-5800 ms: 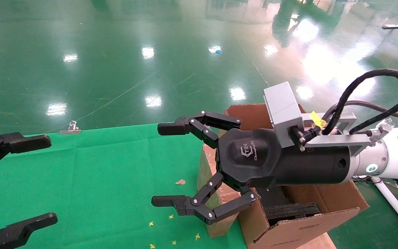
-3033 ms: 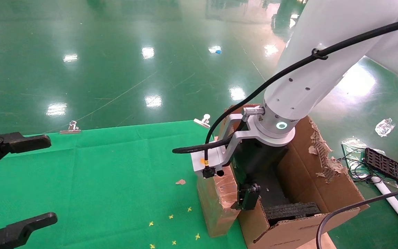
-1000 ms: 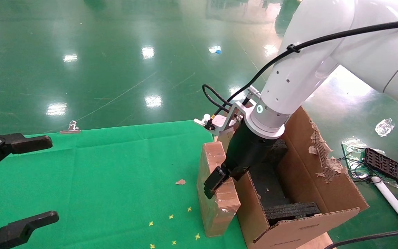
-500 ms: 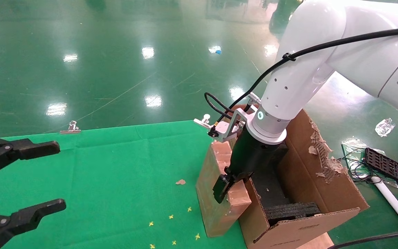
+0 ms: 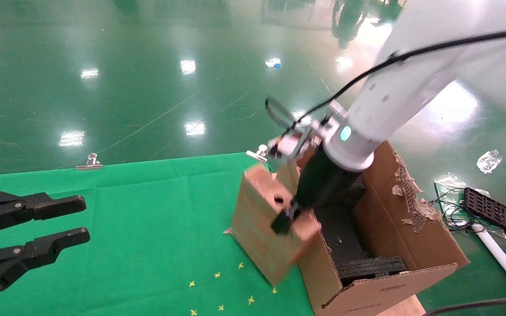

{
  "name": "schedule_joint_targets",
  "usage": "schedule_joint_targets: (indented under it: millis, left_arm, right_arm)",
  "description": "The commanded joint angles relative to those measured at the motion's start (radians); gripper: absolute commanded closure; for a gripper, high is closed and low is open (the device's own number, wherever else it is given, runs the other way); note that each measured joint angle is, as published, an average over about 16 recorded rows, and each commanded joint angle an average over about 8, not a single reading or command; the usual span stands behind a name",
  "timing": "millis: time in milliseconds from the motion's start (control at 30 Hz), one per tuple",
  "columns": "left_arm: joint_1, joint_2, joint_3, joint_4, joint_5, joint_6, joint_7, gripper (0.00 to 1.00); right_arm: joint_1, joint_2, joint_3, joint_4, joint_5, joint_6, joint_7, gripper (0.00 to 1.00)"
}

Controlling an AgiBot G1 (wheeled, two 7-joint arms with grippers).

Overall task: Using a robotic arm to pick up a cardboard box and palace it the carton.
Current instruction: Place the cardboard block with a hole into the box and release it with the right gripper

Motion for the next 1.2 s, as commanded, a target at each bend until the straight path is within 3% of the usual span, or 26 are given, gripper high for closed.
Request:
schedule_joint_targets:
  millis: [33, 333, 633, 667, 933, 1200]
  left_arm:
    - [0.0, 0.0, 0.0, 0.0, 0.0, 0.0, 0.0, 1.0]
    - [0.0, 0.0, 0.001, 0.0, 0.0, 0.0, 0.0, 1.0]
    - [0.0, -0.001, 0.001, 0.0, -0.001, -0.001, 0.001, 1.0]
    - [0.0, -0.001, 0.001, 0.0, -0.001, -0.001, 0.001, 0.97]
    - [0.0, -0.001, 0.002, 0.0, -0.001, -0.001, 0.001, 0.01]
    - [0.0, -0.001, 0.002, 0.0, -0.002, -0.001, 0.001, 0.0]
  right_arm:
    - [0.018, 0.034, 0.023, 0.016, 0.012, 0.03, -0.035, 1.0]
    - [0.198, 0.2, 0.116, -0.007, -0.003, 0.093, -0.154, 1.0]
    - [0.288, 0.303, 0.084, -0.049, -0.136, 0.05, -0.16, 1.0]
    - [0.291, 0.31, 0.076, -0.054, -0.152, 0.042, -0.155, 1.0]
    - [0.222, 0.327, 0.013, -0.13, -0.202, -0.01, -0.111, 1.0]
    - [0.116, 0.277, -0.036, -0.257, -0.222, -0.019, -0.107, 1.0]
